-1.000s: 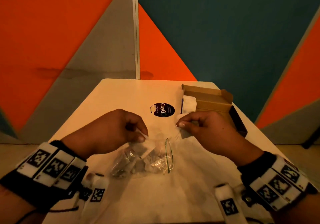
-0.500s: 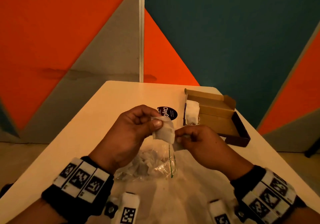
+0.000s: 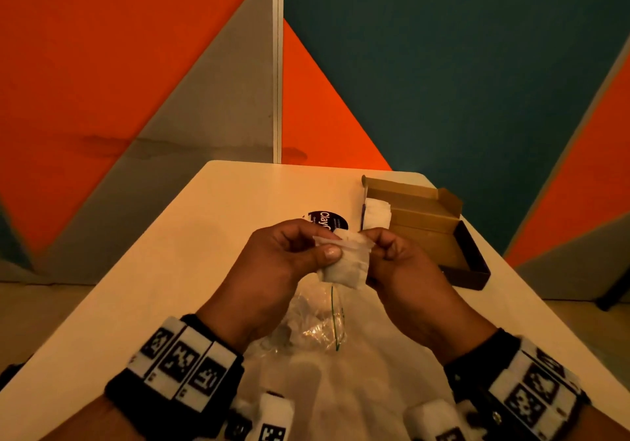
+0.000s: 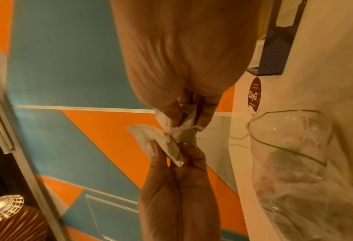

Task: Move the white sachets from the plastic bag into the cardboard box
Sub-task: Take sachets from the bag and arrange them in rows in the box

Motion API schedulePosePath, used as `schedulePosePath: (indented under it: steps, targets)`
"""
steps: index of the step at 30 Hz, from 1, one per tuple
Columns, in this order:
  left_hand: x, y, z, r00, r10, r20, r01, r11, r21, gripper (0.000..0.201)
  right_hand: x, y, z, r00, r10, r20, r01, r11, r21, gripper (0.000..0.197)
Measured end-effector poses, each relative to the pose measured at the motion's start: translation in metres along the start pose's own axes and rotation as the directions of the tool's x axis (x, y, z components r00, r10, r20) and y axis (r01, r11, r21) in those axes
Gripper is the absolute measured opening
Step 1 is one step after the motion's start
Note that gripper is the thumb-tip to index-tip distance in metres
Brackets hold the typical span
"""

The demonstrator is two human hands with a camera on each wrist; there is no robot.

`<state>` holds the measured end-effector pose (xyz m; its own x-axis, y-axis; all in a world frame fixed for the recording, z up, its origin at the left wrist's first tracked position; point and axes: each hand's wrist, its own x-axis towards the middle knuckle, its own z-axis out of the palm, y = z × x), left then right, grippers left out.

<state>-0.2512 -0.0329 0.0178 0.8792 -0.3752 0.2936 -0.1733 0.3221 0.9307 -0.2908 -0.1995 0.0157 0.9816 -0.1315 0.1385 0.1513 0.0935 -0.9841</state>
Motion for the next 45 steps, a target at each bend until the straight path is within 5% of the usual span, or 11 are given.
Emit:
schedulePosePath:
  steps: [9, 16, 24, 26, 29, 31, 34, 38, 45]
  targets:
    - [0.005, -0.003, 0.006, 0.996, -0.050, -0.077, 0.059, 0.992, 0.115, 0.012, 0.000, 0.005, -0.001, 0.999, 0.006, -0.045, -0.002, 0.997, 0.078, 0.019]
    - [0.006, -0.003, 0.001, 0.991, -0.096, -0.098, 0.107, 0.988, 0.109, 0.038, -0.005, 0.001, -0.011, 1.000, 0.026, 0.010, -0.026, 0.999, 0.040, 0.019]
    - [0.006, -0.002, 0.003, 0.998, -0.034, -0.062, 0.050, 0.958, 0.283, 0.039, -0.010, 0.001, -0.012, 0.999, 0.034, 0.025, -0.024, 0.951, -0.307, 0.019]
    - [0.009, 0.000, -0.006, 0.999, -0.017, 0.027, 0.002, 0.882, 0.471, 0.050, -0.006, -0.006, -0.017, 0.999, 0.035, 0.008, -0.030, 0.936, -0.351, 0.015]
    - [0.014, 0.004, -0.039, 0.941, -0.239, 0.239, -0.116, 0.437, 0.892, 0.081, 0.007, -0.024, -0.032, 0.998, 0.033, -0.045, -0.045, 0.951, -0.306, 0.016]
    - [0.017, 0.002, -0.065, 0.877, -0.432, 0.211, -0.157, 0.158, 0.975, 0.089, 0.023, -0.036, -0.048, 0.997, 0.023, -0.074, -0.041, 0.967, -0.251, 0.023]
    - [0.011, -0.004, -0.089, 0.825, -0.551, 0.126, -0.173, -0.035, 0.984, 0.093, 0.054, -0.044, -0.070, 0.988, -0.038, -0.148, 0.003, 0.973, -0.232, 0.026]
    - [0.002, -0.010, -0.094, 0.807, -0.568, 0.161, -0.251, -0.085, 0.964, 0.066, 0.095, -0.034, -0.090, 0.981, -0.035, -0.192, -0.007, 0.977, -0.213, 0.024]
    - [0.002, -0.018, -0.099, 0.806, -0.579, 0.123, -0.159, -0.011, 0.987, 0.055, 0.151, 0.029, -0.125, 0.953, 0.245, -0.177, -0.292, 0.898, -0.330, 0.034]
